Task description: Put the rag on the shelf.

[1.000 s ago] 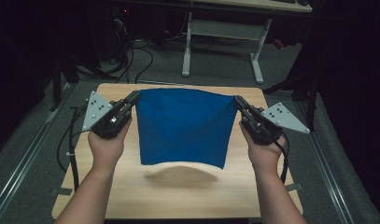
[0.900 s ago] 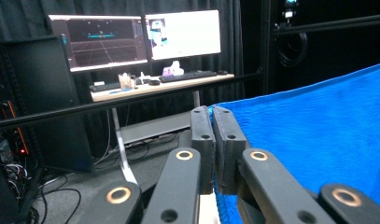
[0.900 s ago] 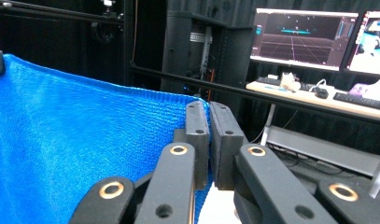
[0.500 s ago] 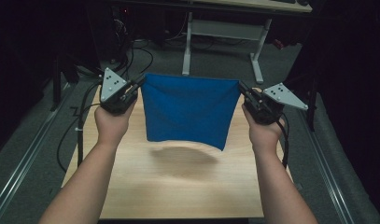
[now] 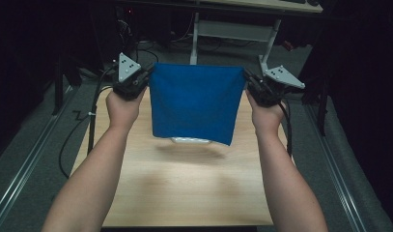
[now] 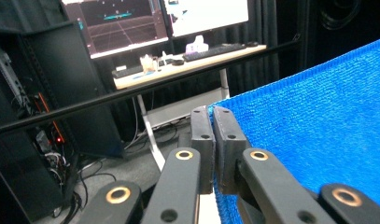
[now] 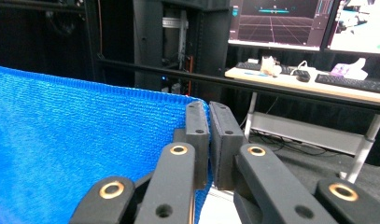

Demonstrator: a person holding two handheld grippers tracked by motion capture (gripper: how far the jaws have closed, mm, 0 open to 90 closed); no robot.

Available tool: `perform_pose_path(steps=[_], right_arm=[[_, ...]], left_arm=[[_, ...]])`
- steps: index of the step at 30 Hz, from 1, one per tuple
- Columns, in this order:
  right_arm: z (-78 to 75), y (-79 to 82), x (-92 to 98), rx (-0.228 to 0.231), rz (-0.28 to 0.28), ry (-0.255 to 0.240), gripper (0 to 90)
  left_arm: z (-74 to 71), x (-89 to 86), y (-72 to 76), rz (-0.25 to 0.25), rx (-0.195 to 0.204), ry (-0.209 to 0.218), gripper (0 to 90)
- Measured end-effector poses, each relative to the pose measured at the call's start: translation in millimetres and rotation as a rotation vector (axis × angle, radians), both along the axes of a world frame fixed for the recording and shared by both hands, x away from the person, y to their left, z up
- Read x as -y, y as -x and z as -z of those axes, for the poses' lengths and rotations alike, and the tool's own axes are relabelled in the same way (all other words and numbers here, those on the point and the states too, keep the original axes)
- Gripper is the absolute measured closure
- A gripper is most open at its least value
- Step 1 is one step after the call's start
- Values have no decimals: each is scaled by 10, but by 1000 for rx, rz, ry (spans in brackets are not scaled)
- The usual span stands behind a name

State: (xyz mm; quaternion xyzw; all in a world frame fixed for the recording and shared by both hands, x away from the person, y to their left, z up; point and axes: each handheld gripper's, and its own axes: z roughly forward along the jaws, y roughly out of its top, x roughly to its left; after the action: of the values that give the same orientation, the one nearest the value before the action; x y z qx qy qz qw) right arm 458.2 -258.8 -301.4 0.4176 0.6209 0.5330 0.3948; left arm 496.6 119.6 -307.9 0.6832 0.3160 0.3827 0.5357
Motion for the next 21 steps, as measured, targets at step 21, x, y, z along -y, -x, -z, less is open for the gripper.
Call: perform_pose_path(steps=[21], right_arm=[[705,-643,-85,-206,37,97,879]], left_arm=[[911,51,-424,-6,-268,-99,882]])
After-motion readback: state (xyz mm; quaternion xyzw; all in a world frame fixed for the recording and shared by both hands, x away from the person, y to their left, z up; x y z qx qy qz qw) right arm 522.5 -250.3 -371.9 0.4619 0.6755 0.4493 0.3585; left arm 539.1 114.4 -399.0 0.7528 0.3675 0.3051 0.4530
